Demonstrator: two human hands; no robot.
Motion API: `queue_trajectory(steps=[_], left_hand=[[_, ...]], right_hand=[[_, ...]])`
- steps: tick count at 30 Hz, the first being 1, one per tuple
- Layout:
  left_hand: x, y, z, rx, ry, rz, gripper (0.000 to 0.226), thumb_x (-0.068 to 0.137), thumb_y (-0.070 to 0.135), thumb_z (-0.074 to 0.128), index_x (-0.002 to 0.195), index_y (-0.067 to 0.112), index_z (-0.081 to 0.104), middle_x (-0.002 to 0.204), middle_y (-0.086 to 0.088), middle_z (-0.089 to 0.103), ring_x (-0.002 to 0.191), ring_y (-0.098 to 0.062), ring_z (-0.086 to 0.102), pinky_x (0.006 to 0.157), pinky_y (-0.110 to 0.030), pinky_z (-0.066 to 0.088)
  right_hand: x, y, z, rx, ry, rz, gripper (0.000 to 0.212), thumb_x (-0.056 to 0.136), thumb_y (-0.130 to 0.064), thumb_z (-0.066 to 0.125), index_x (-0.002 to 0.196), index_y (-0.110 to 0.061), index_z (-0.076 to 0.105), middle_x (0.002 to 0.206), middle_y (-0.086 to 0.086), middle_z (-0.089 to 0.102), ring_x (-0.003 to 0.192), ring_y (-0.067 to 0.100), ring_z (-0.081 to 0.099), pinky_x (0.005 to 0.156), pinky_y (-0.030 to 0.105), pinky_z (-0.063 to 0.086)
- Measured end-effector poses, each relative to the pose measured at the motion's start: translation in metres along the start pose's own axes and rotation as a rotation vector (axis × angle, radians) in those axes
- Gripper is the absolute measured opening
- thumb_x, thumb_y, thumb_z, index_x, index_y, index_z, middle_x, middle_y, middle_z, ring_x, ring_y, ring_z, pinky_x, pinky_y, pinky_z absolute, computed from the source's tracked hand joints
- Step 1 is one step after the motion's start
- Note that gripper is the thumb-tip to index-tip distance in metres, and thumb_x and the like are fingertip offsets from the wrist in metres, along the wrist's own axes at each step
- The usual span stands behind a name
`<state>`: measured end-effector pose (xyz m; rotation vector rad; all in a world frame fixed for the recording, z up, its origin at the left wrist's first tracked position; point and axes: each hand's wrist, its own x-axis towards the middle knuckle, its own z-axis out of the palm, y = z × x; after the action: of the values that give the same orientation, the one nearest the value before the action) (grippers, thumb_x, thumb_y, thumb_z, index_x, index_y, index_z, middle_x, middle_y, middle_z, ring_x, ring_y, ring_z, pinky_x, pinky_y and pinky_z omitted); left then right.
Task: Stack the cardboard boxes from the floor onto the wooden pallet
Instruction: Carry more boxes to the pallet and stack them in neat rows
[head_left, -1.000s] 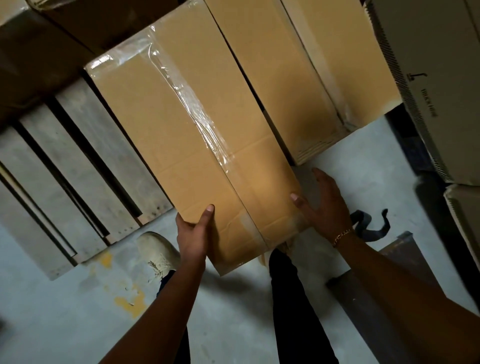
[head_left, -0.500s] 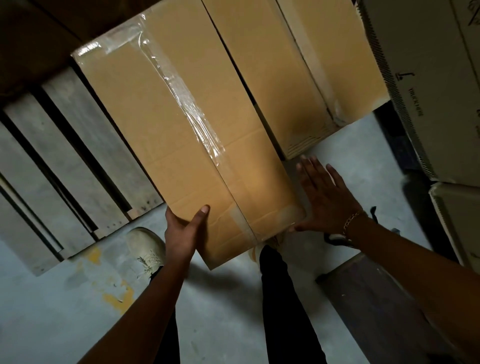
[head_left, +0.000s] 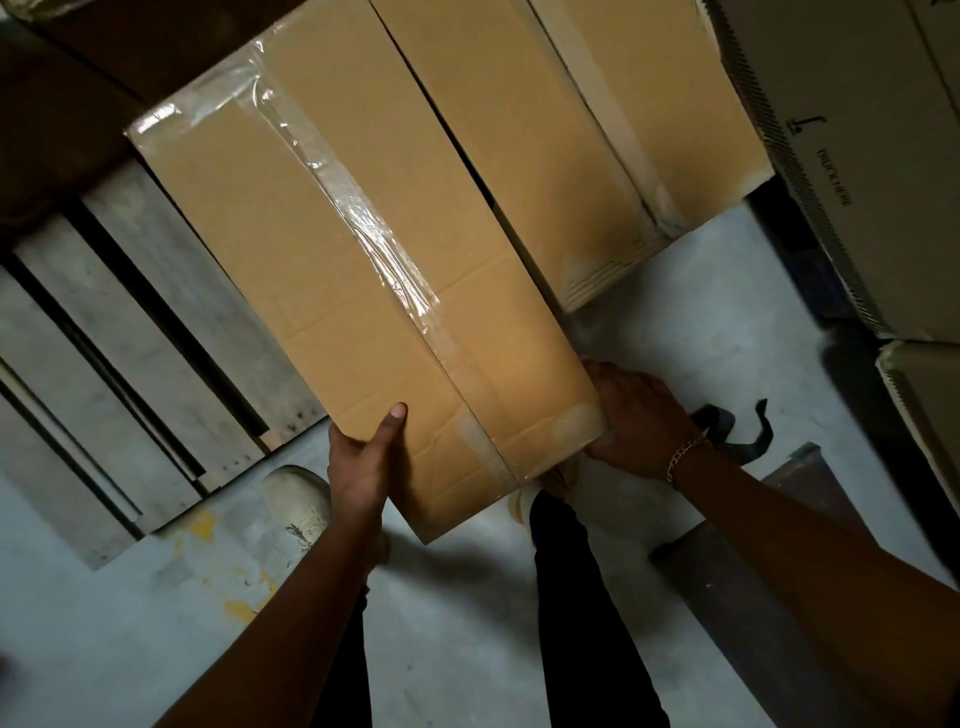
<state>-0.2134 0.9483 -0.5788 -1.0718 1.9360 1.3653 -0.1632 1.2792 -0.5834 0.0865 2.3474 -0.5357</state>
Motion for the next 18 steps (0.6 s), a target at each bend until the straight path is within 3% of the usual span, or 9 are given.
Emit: queue_trajectory(steps=[3, 5, 7, 12, 18], left_hand=[[0.003, 0.001, -0.001, 0.03, 0.012, 0.013, 0.083, 0.074, 0.062, 0.083, 0.144, 0.028, 0.053, 0.132, 0.009, 0.067, 0.122, -0.017, 0.062, 0.108, -0.043, 0.047], [0.005, 0.004, 0.0, 0.044, 0.012, 0.03, 0.077, 0.081, 0.055, 0.082, 0.145, 0.025, 0.052, 0.134, 0.006, 0.066, 0.124, -0.019, 0.061, 0.109, -0.041, 0.045], [0.012, 0.002, 0.005, 0.038, 0.012, 0.039, 0.07, 0.086, 0.047, 0.081, 0.145, 0.023, 0.052, 0.135, 0.004, 0.066, 0.123, -0.019, 0.06, 0.107, -0.038, 0.044], [0.017, 0.008, 0.008, 0.038, 0.009, 0.053, 0.067, 0.088, 0.044, 0.079, 0.145, 0.023, 0.051, 0.133, 0.005, 0.065, 0.118, -0.015, 0.06, 0.105, -0.037, 0.044], [0.03, 0.02, 0.009, 0.018, -0.005, 0.061, 0.065, 0.088, 0.038, 0.08, 0.144, 0.02, 0.051, 0.13, 0.004, 0.065, 0.123, -0.02, 0.059, 0.111, -0.044, 0.045]], right_hand=[[-0.001, 0.002, 0.002, -0.176, 0.145, -0.049, 0.118, 0.063, -0.069, 0.064, 0.159, -0.013, 0.024, 0.164, 0.014, 0.03, 0.149, 0.036, 0.032, 0.114, 0.06, 0.035], [0.0, 0.002, 0.0, -0.224, 0.197, -0.041, 0.131, 0.059, -0.065, 0.08, 0.161, -0.011, 0.019, 0.168, 0.016, 0.02, 0.152, 0.038, 0.024, 0.114, 0.063, 0.031], [0.007, 0.005, 0.002, -0.232, 0.235, -0.034, 0.138, 0.057, -0.064, 0.084, 0.162, -0.011, 0.014, 0.169, 0.016, 0.015, 0.155, 0.037, 0.018, 0.116, 0.063, 0.028], [0.018, 0.005, -0.006, -0.32, 0.214, -0.081, 0.122, 0.067, -0.076, 0.045, 0.164, -0.009, 0.014, 0.171, 0.015, 0.01, 0.157, 0.034, 0.012, 0.119, 0.061, 0.023], [0.028, 0.005, -0.018, -0.401, 0.28, -0.125, 0.117, 0.072, -0.073, 0.047, 0.163, -0.007, 0.016, 0.171, 0.016, 0.012, 0.158, 0.035, 0.01, 0.122, 0.057, 0.015]])
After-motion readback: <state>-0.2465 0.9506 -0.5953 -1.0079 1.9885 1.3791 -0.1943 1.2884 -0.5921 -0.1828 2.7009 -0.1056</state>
